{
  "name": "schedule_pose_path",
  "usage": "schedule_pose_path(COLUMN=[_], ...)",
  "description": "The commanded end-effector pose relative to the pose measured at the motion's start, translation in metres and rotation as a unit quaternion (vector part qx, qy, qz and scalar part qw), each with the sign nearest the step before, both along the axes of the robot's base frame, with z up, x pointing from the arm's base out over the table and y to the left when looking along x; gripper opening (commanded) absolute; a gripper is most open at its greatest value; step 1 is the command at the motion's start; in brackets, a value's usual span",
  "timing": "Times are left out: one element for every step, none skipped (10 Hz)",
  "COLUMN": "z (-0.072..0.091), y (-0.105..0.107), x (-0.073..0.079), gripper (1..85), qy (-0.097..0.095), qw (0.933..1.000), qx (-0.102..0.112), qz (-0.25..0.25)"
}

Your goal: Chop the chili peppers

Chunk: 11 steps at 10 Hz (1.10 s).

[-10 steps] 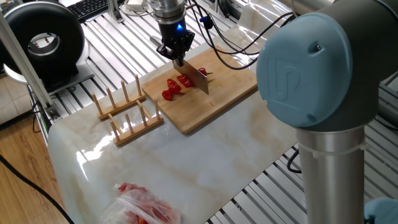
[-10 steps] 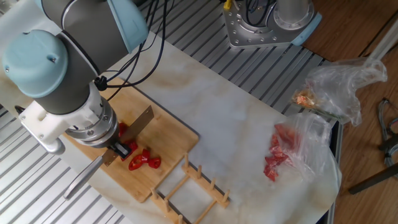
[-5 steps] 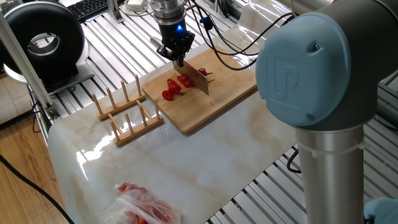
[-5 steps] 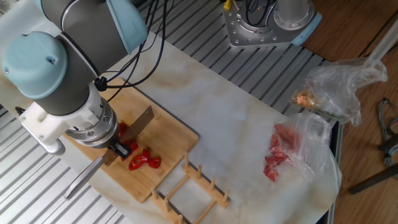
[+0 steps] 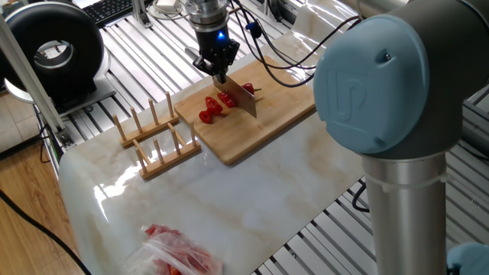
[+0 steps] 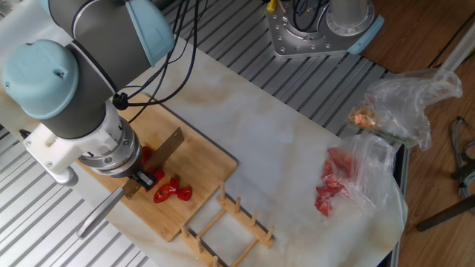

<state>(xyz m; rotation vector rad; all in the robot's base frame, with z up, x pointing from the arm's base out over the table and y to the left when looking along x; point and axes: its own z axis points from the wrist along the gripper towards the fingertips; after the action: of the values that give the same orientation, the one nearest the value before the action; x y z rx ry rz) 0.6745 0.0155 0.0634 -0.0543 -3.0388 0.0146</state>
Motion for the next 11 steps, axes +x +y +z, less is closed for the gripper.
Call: schedule_pose_path(z=[-0.0035,-0.0040,-0.0026,-0.0009,-0.0003,0.0016,0.0047,0.0057,0.0036,0.0020,0.0031], y=[0.0016,0.0015,0.0016,0.0018,0.0019,0.0005,0.0006,0.0009,0.0004,0.0000,-0.0007], x=[0.0008,0.0012,0.0011,0.0002,-0.0005,-0.0012,-0.0033,-0.0053,-0.0065,-0.0070,-0.0077], gripper=[1.3,1.3,1.3,1.3,1.3,1.3,1.3,1.3,1.3,1.3,1.3], qy=[-0.006,-0.007,-0.007,-0.005,-0.004,-0.004,-0.002,-0.001,-0.003,-0.005,-0.007], qw=[0.9999,0.9998,0.9999,0.9999,0.9999,0.9999,0.9999,0.9998,0.9998,0.9996,0.9997], qx=[0.015,0.016,0.015,0.015,0.016,0.013,0.013,0.017,0.022,0.026,0.025], qz=[-0.002,-0.002,-0.002,-0.002,-0.003,-0.002,-0.002,-0.002,-0.002,0.001,0.003])
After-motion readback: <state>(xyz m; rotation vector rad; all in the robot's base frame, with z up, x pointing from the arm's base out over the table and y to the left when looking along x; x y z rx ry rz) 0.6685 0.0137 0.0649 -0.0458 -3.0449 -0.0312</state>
